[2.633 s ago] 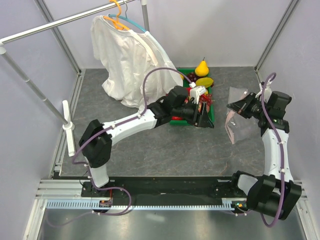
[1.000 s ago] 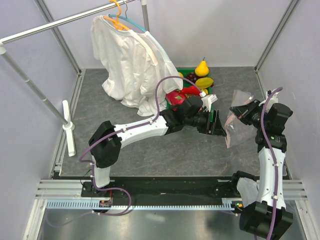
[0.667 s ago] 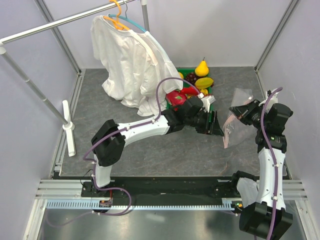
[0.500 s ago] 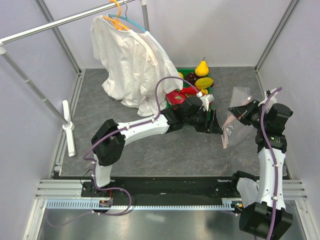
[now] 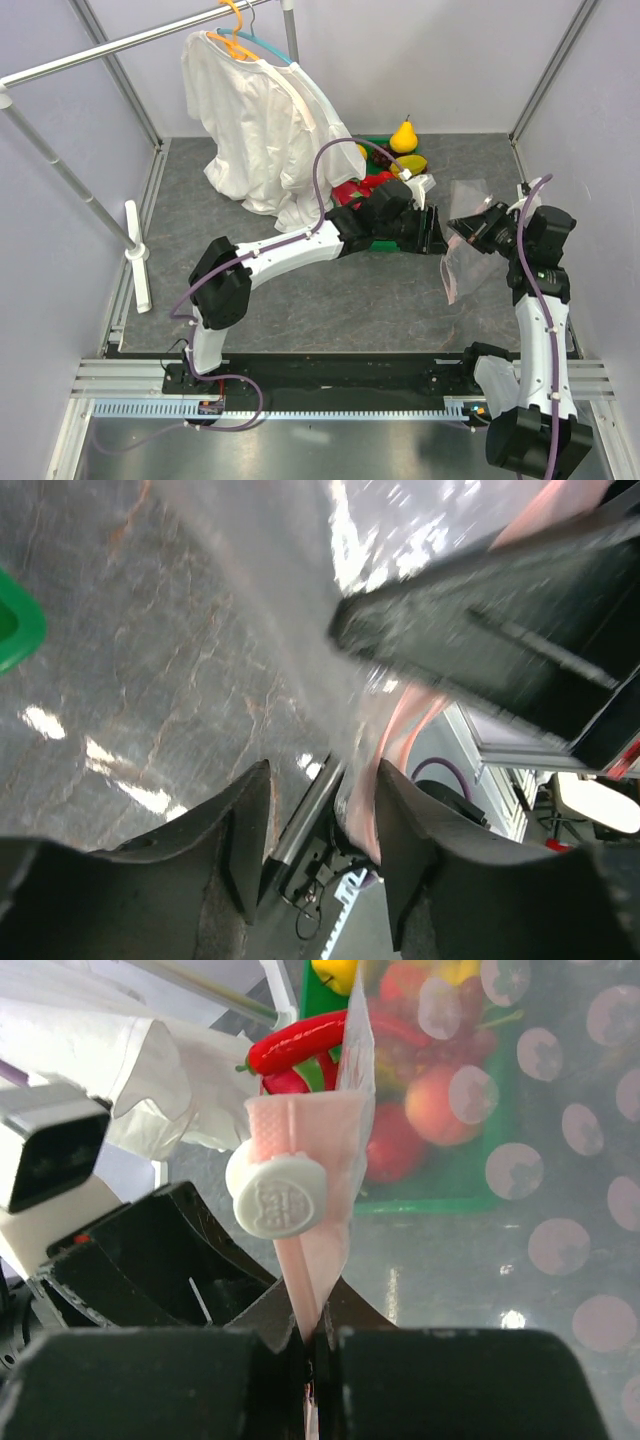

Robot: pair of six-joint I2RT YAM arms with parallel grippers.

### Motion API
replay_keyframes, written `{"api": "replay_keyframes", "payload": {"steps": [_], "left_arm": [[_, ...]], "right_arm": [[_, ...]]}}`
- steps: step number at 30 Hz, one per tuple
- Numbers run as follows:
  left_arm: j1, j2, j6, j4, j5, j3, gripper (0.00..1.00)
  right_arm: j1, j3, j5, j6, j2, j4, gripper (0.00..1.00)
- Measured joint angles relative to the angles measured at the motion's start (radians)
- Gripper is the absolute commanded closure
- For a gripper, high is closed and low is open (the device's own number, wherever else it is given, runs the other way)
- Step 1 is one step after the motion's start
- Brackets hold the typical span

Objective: Place the food in the zip-top bag and seal the zipper
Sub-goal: Pick up the zipper food storage bag at the center of the board, then open the zipper of the food storage bag.

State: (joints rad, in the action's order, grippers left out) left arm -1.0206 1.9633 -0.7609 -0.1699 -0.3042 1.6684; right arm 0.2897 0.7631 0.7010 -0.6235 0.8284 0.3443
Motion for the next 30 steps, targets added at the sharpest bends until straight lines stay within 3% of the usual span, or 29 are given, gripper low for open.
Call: {"api": "replay_keyframes", "payload": {"steps": [5, 8, 9, 11, 12, 16, 23, 30], "left_arm": [[-0.001, 0.027, 0.033, 0.001, -0.004, 0.045, 0.75], [-0.002, 0.034, 0.042, 0.004, -0.013, 0.051, 0.95], [-0.003, 0.035, 0.044, 0.007, -0.016, 0.051, 0.98], [-0.002, 0.037, 0.045, 0.008, -0.02, 0.05, 0.98], [-0.002, 0.037, 0.043, 0.01, -0.02, 0.048, 0.98], [0.014, 0.037, 0.029, 0.02, -0.023, 0.032, 0.98], [0.039, 0.038, 0.007, 0.036, -0.035, 0.032, 0.98], [0.037, 0.039, -0.008, 0.046, -0.039, 0.032, 0.98]], "right_arm": [[-0.035, 0.0, -0.014, -0.018, 0.02, 0.001, 1.0], [-0.037, 0.0, -0.021, -0.022, 0.031, 0.007, 0.57], [-0.037, 0.0, -0.021, -0.024, 0.033, 0.01, 0.33], [-0.037, 0.004, -0.02, 0.0, 0.039, 0.018, 0.1], [-0.037, 0.013, -0.019, 0.021, 0.046, 0.031, 0.04], [-0.037, 0.129, -0.026, 0.192, 0.112, 0.142, 0.02], [-0.037, 0.301, -0.016, 0.592, 0.162, 0.389, 0.19], [-0.039, 0.302, -0.005, 0.689, 0.161, 0.527, 0.25]]}}
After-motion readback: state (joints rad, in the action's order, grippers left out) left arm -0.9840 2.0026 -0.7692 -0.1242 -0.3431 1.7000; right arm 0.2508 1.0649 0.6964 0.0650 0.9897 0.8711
